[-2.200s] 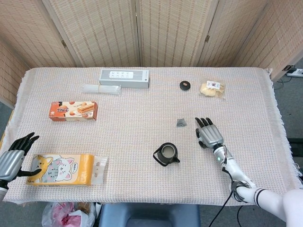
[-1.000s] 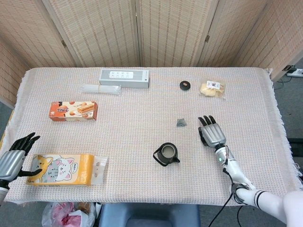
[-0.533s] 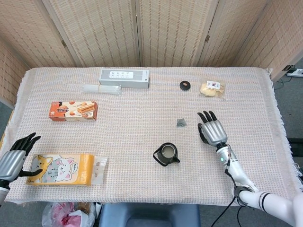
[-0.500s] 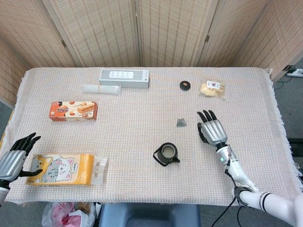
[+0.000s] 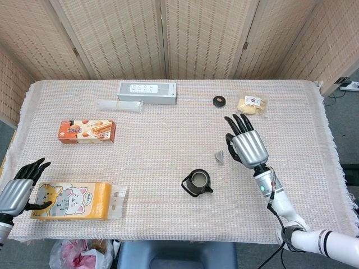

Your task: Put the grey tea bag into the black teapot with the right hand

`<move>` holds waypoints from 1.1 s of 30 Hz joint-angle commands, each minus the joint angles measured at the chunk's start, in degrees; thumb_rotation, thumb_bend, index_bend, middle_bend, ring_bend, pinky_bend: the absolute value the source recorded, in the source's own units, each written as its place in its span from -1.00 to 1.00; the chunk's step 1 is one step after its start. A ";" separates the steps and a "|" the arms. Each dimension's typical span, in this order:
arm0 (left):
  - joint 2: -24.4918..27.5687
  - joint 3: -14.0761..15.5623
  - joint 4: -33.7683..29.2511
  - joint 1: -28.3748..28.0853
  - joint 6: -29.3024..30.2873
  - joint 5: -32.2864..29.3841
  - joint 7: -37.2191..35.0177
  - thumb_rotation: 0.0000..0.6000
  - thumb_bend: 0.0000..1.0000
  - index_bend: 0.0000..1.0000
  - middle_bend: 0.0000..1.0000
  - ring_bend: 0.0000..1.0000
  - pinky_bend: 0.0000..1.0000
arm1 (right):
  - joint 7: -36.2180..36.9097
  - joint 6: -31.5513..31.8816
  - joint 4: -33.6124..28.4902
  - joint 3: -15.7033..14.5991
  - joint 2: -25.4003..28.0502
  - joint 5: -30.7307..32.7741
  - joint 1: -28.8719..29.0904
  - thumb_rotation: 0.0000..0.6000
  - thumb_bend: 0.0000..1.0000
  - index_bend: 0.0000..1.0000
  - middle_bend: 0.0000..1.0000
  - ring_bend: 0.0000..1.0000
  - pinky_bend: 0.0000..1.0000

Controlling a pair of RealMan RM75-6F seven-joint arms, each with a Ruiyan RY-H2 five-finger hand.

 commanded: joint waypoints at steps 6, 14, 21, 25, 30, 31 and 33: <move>0.14 0.08 -0.22 0.19 0.41 0.23 -0.12 1.00 -0.72 -1.00 -1.00 -1.00 -0.82 | -2.98 2.78 -6.92 1.86 2.91 -0.94 0.63 1.00 -0.09 0.21 -0.82 -1.00 -1.00; 0.53 0.25 0.16 0.09 0.14 0.53 -1.52 1.00 -0.72 -1.00 -1.00 -1.00 -0.82 | -5.04 3.79 -9.15 2.43 2.09 -1.53 1.91 1.00 -0.09 0.21 -0.81 -1.00 -1.00; 0.71 -0.44 0.93 0.36 -0.26 -1.53 -2.58 1.00 -0.72 -1.00 -1.00 -1.00 -0.82 | -6.65 3.14 -9.30 2.32 0.53 -1.26 3.47 1.00 -0.09 0.21 -0.81 -1.00 -1.00; 0.88 -0.43 0.84 0.78 0.55 -1.26 -2.81 1.00 -0.72 -1.00 -1.00 -1.00 -0.82 | -7.24 2.77 -9.12 2.28 -0.25 -0.90 4.21 1.00 -0.09 0.21 -0.81 -1.00 -1.00; 1.11 -0.44 0.83 1.16 1.44 -0.80 -3.31 1.00 -0.72 -1.00 -1.00 -1.00 -0.82 | -8.48 2.45 -8.91 1.74 -1.52 -0.46 4.93 1.00 -0.09 0.21 -0.81 -1.00 -1.00; 1.14 -0.45 0.84 1.19 1.50 -0.76 -3.45 1.00 -0.72 -1.00 -1.00 -1.00 -0.82 | -8.61 2.30 -8.88 1.60 -1.70 -0.37 5.04 1.00 -0.09 0.21 -0.81 -1.00 -1.00; 1.24 -0.39 0.85 1.26 1.64 -0.50 -3.74 1.00 -0.72 -1.00 -1.00 -1.00 -0.81 | -9.09 2.08 -8.58 1.27 -2.19 -0.25 5.31 1.00 -0.09 0.21 -0.81 -1.00 -1.00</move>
